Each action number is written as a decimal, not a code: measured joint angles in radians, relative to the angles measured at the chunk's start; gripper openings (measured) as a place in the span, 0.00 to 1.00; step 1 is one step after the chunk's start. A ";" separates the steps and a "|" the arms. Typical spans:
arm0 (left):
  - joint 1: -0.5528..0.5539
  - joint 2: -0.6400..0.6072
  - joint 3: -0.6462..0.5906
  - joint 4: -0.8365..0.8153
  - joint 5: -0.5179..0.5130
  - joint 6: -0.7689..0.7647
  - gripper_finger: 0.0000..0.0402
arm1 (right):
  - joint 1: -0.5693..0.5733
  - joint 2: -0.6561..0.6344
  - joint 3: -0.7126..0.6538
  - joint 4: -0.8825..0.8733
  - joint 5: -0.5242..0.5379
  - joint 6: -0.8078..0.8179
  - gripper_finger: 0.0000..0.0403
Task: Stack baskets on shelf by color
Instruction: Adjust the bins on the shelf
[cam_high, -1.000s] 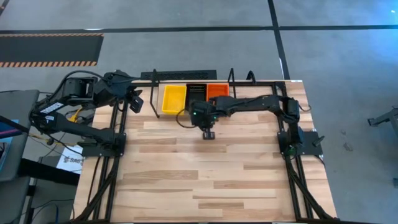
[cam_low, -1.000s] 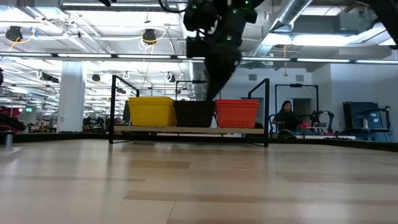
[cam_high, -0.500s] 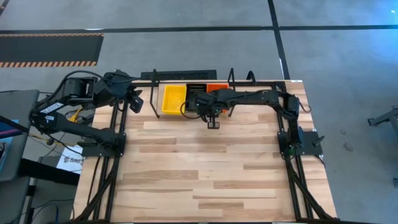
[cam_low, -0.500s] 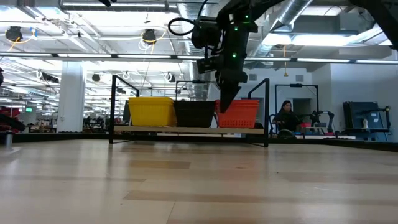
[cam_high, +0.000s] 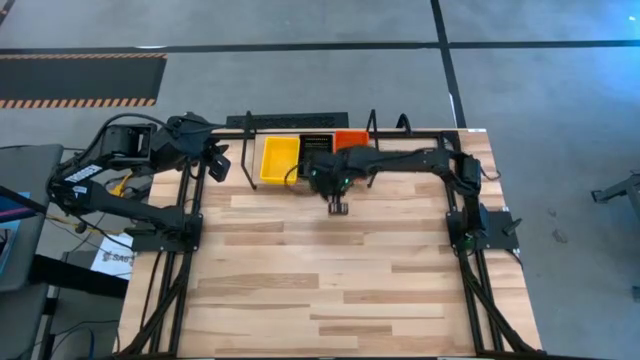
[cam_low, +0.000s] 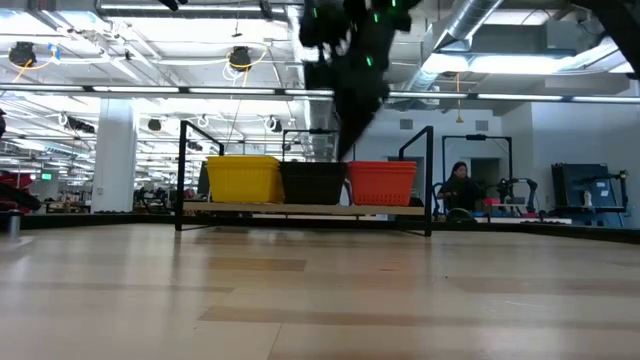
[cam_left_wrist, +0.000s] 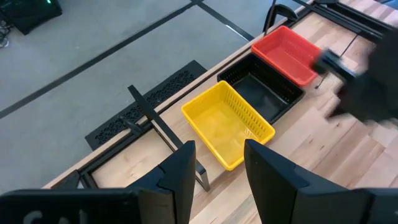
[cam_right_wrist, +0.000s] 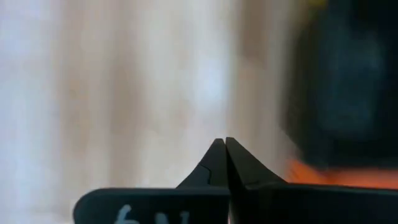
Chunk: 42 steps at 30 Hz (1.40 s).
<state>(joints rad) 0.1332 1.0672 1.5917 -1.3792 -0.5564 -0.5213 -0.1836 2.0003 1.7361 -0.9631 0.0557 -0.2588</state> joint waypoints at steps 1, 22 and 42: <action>0.000 0.000 0.000 0.000 0.000 0.000 0.31 | 0.022 0.000 0.012 0.018 -0.007 -0.017 0.00; 0.000 0.000 0.000 0.000 0.005 -0.026 0.31 | 0.047 0.000 0.045 0.337 -0.170 -0.044 0.00; -0.105 0.209 -0.461 0.487 0.350 0.210 0.02 | 0.045 -0.435 0.224 0.152 0.250 -0.036 0.00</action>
<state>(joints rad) 0.0286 1.2760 1.1307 -0.8918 -0.2062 -0.3109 -0.1383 1.5655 1.9599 -0.8108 0.3060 -0.2945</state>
